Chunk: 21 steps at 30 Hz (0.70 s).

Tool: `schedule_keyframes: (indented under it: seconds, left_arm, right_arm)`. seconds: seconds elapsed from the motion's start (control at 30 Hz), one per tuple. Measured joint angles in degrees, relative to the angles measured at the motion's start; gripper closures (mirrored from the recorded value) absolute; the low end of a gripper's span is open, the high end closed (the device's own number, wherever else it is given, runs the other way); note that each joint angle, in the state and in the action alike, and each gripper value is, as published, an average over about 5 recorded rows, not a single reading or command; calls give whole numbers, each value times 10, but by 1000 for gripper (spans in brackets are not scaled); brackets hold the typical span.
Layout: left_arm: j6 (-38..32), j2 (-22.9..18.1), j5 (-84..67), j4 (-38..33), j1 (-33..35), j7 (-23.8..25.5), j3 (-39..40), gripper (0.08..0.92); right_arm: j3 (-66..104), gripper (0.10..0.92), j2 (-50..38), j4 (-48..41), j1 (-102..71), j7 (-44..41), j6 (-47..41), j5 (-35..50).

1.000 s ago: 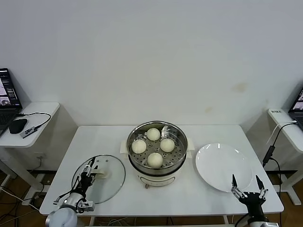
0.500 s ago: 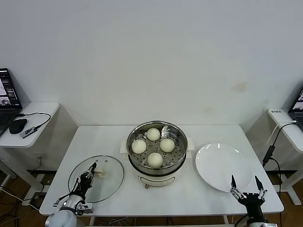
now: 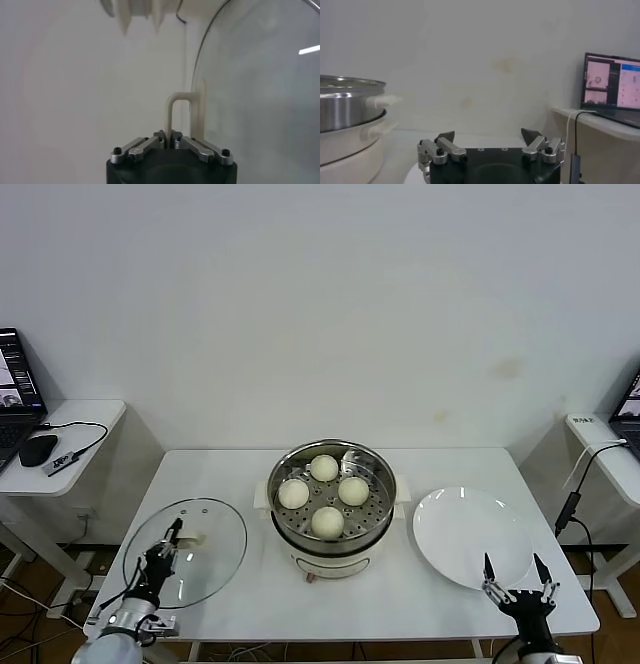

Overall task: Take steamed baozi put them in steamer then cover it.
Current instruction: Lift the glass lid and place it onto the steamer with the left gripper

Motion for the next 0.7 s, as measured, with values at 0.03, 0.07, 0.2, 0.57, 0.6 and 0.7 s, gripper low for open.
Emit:
schedule_keyframes:
  seconds: [0.03,0.07,0.2,0.57,0.6,0.7]
  left_arm:
    - [6,3,-1,-10,4,4,-4,860]
    - [13,6,-2,-20,7,9,-9,860]
    - [43,20,-9,-62,14,36,-30,860]
    - [111,67,-56,-181,20,117,-39,860]
    - [116,71,-60,-189,17,123,-33,860]
    - [132,83,-68,-206,2,138,-8,860]
  right_arm:
    - [0,203,-1,0,0,0,0,-1]
    - [-1,203,-2,-1,0,-1,0,-2]
    - [-3,203,-5,-1,0,-3,1,-8]
    - [-8,203,-10,-9,6,-9,4,-30]
    - [-10,203,-9,-9,7,-10,4,-33]
    - [-13,203,-8,-9,9,-12,3,-42]
